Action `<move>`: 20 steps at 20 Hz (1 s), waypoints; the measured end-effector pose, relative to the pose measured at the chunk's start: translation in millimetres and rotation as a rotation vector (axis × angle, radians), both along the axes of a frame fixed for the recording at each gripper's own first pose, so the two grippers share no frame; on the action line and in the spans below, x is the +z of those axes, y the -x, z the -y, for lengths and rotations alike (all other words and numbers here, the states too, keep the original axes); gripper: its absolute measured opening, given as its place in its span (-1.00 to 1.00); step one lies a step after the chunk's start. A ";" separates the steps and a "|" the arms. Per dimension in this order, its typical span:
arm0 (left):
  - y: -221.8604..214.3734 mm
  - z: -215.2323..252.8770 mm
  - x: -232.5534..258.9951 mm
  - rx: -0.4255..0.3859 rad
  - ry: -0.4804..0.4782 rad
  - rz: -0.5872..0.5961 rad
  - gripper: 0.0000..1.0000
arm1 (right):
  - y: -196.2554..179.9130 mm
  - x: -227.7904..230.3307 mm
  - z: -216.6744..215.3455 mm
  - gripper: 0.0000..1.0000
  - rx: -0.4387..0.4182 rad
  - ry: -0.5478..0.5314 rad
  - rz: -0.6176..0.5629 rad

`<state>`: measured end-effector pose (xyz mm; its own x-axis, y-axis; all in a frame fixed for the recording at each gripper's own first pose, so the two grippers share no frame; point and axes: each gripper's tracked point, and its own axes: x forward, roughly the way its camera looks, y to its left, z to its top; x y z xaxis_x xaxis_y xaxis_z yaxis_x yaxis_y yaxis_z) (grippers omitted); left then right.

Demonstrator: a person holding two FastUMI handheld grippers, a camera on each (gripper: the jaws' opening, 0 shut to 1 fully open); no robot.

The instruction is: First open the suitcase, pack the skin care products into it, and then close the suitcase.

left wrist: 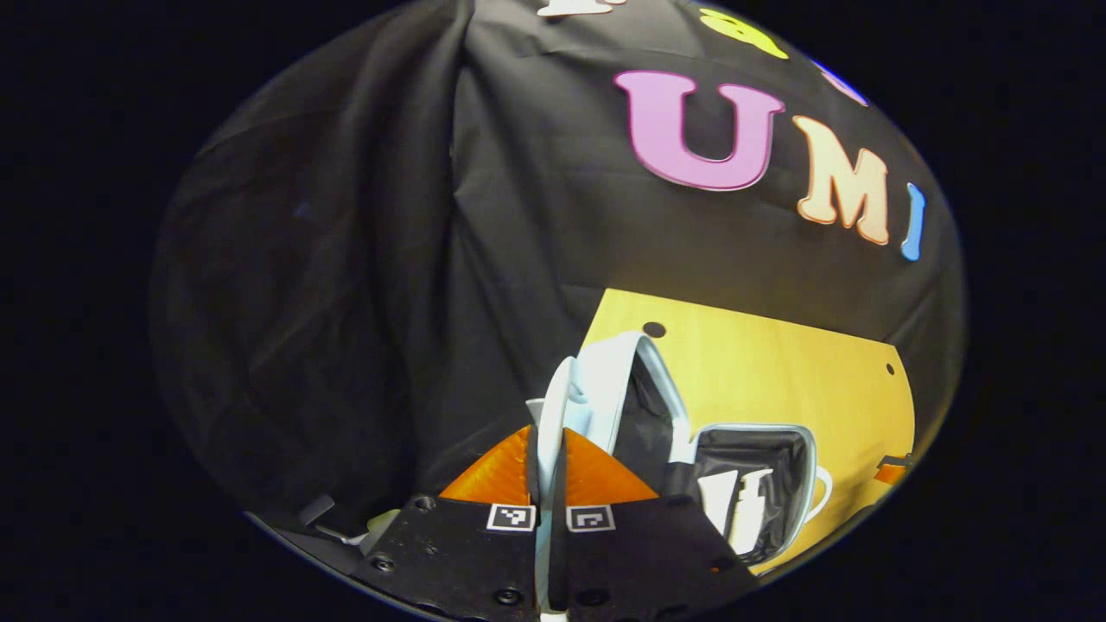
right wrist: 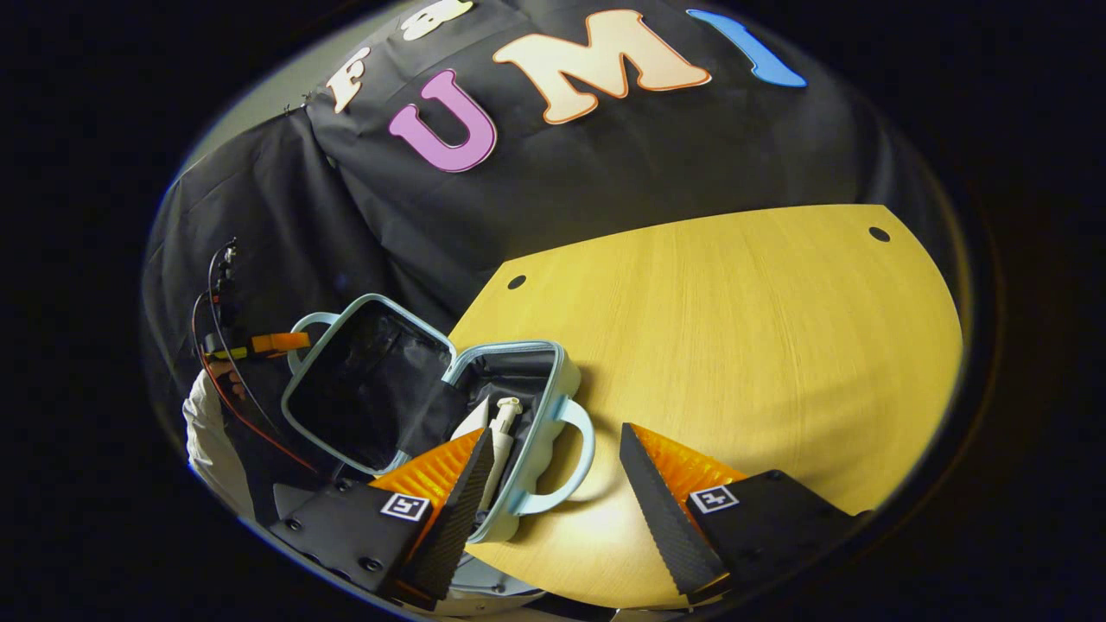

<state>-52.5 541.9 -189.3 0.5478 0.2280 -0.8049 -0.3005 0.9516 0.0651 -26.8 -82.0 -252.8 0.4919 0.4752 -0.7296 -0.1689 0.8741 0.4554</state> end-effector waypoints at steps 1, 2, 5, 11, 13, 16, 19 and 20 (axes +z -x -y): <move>-8.9 18.6 9.8 -0.018 0.021 0.027 -1.00 | 2.2 3.6 5.6 0.87 -0.008 -0.011 0.007; -12.3 34.4 13.3 -0.031 0.038 0.045 -1.00 | 2.0 7.1 13.1 0.87 -0.017 -0.018 0.018; -23.8 81.5 28.0 -0.071 0.086 0.089 -1.00 | 1.2 16.9 40.7 0.86 -0.054 -0.024 0.048; -37.8 186.5 37.5 -0.153 0.250 0.172 -1.00 | 10.4 21.4 90.1 0.86 -0.120 -0.040 0.034; -40.5 224.3 30.7 -0.179 0.344 0.175 -1.00 | 11.8 22.0 102.7 0.86 -0.135 -0.039 0.033; -33.0 276.6 13.0 -0.223 0.414 0.157 -1.00 | 11.6 23.3 114.6 0.86 -0.150 -0.036 0.034; -25.2 319.3 -13.5 -0.236 0.520 0.105 -1.00 | 12.0 26.5 125.0 0.86 -0.161 -0.024 0.045; -20.2 332.6 -24.3 -0.256 0.533 0.080 -1.00 | 12.1 26.8 128.4 0.86 -0.168 -0.019 0.044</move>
<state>-32.3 209.3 -213.6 0.5961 -0.3432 -0.7259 -0.0411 0.8898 -0.4545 -38.9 -210.3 -226.1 0.5971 0.3972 -0.6969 -0.0413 0.8829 0.4678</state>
